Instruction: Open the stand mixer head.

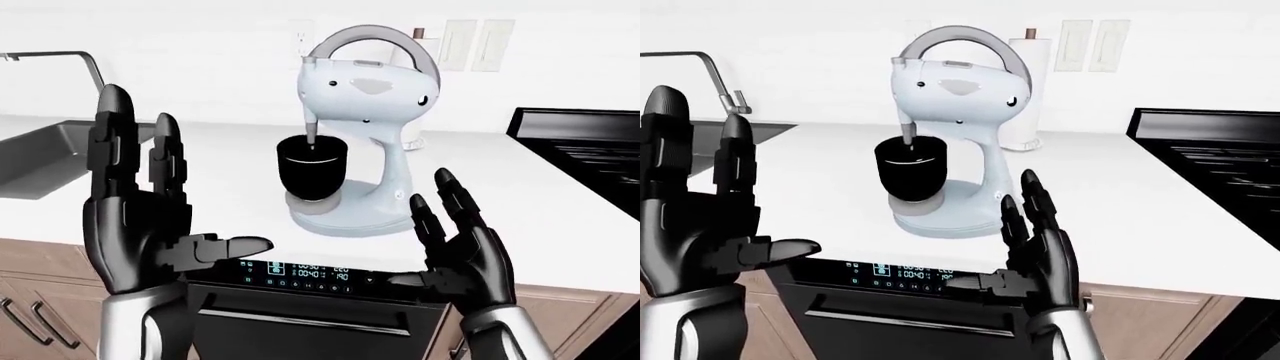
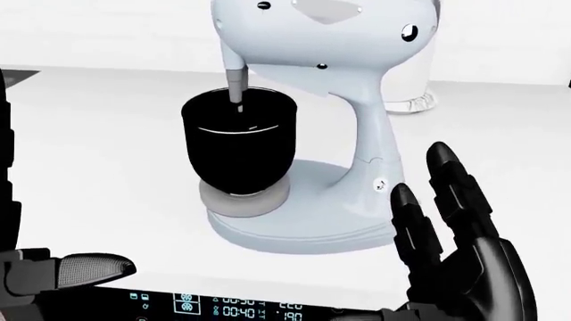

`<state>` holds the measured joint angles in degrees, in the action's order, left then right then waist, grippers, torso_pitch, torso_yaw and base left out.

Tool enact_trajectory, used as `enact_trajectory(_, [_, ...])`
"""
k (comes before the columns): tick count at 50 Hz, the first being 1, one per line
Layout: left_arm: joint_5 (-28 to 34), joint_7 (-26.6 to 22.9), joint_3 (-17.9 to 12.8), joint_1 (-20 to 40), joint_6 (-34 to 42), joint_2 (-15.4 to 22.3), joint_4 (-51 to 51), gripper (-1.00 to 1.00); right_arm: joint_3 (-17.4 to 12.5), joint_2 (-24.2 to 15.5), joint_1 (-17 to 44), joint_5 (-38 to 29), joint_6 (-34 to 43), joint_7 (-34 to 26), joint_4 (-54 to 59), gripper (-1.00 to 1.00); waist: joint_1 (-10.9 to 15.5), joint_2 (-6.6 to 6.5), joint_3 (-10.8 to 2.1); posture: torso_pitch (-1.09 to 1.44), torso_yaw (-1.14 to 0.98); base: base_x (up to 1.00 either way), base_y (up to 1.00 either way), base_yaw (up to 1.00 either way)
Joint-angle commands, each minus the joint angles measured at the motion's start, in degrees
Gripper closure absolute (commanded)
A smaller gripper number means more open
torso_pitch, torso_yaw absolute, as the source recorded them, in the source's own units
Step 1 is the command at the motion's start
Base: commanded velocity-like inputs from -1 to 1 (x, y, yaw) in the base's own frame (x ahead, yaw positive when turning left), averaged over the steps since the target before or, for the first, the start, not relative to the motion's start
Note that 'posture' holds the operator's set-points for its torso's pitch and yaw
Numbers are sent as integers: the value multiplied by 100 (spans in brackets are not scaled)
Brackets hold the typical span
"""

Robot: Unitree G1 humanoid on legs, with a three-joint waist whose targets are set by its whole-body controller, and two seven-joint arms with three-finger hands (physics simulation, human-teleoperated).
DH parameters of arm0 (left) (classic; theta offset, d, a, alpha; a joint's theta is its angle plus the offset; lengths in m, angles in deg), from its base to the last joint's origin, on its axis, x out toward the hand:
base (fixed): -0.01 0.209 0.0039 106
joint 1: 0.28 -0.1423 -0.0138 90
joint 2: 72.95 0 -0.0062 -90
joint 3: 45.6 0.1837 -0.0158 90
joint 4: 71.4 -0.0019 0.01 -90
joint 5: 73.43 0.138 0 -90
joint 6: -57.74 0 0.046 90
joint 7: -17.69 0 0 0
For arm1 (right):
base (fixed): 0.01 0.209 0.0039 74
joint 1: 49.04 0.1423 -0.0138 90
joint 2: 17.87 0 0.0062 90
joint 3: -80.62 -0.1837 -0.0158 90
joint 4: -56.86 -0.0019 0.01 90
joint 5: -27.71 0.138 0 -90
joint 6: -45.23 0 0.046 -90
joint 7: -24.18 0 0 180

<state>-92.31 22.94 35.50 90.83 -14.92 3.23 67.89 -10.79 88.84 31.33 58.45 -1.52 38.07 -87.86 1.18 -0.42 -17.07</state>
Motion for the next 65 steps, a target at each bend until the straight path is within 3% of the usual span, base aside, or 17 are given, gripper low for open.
enact_trajectory(1, [-4,-17,11,103,-99,18,137,-100,23,0,81,-20,-183,-51,-121,-100,1,-11,18,-38,0,0,0,0])
enact_trajectory(16, [-27,8,-20,151,-61,39,145,-100,100,8,308,3,-61,83,-112,-100,7,-19,7,-38,0,0,0,0])
enact_trajectory(30, [-4,-7,-4,158,-118,38,75,-100,287,-11,341,-458,-527,-211,403,-100,3,-29,9,-38,0,0,0,0])
enact_trajectory(65, [5,-46,-4,110,-172,23,41,-100,163,17,708,-662,-869,-387,1236,-100,0,-33,12,-38,0,0,0,0])
